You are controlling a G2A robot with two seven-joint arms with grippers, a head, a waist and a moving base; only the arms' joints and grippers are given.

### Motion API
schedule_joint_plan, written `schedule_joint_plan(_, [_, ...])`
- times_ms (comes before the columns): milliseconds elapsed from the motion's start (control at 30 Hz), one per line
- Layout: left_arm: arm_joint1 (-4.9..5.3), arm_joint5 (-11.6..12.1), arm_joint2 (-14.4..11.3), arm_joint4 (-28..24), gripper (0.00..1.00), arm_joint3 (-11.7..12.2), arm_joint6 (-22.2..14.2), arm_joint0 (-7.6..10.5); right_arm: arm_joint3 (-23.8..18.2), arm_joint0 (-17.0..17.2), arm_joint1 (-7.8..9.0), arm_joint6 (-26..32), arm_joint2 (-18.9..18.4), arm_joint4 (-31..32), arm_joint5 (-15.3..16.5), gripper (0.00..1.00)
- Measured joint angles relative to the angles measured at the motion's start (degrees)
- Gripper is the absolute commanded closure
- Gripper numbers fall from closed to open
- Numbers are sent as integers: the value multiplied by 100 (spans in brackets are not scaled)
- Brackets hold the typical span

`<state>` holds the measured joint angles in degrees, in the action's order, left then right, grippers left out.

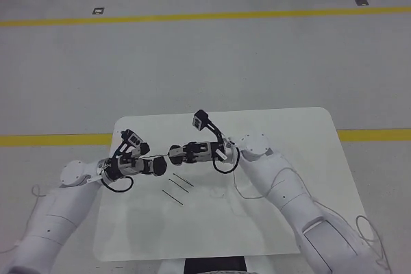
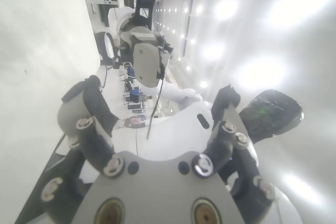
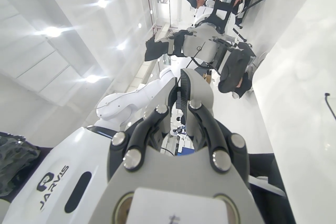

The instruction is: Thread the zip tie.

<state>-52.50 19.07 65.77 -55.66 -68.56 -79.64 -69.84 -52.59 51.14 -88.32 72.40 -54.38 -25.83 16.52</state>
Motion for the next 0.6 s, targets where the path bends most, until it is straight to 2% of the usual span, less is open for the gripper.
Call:
schedule_joint_plan(200, [-8, -21, -1, 13, 0, -68, 106, -21, -57, 42, 2, -68, 5, 11, -16, 100])
schedule_joint_plan(267, [-9, -33, 20, 22, 0, -143, 223, -65, -191, 120, 13, -178, 17, 19, -92, 100])
schedule_joint_plan(433, [-5, -30, 80, 55, 0, -184, 213, -116, -274, 144, 41, -80, 28, -54, -252, 100])
schedule_joint_plan(500, [-3, -14, 95, 120, 23, -195, 205, -124, -251, 129, 43, -85, 47, -67, -274, 100])
schedule_joint_plan(567, [-4, -14, 105, 126, 34, -203, 190, -134, -220, 115, 43, -114, 67, -70, -289, 100])
schedule_joint_plan(600, [-5, -17, 111, 127, 45, -205, 183, -138, -199, 106, 42, -130, 80, -71, -295, 100])
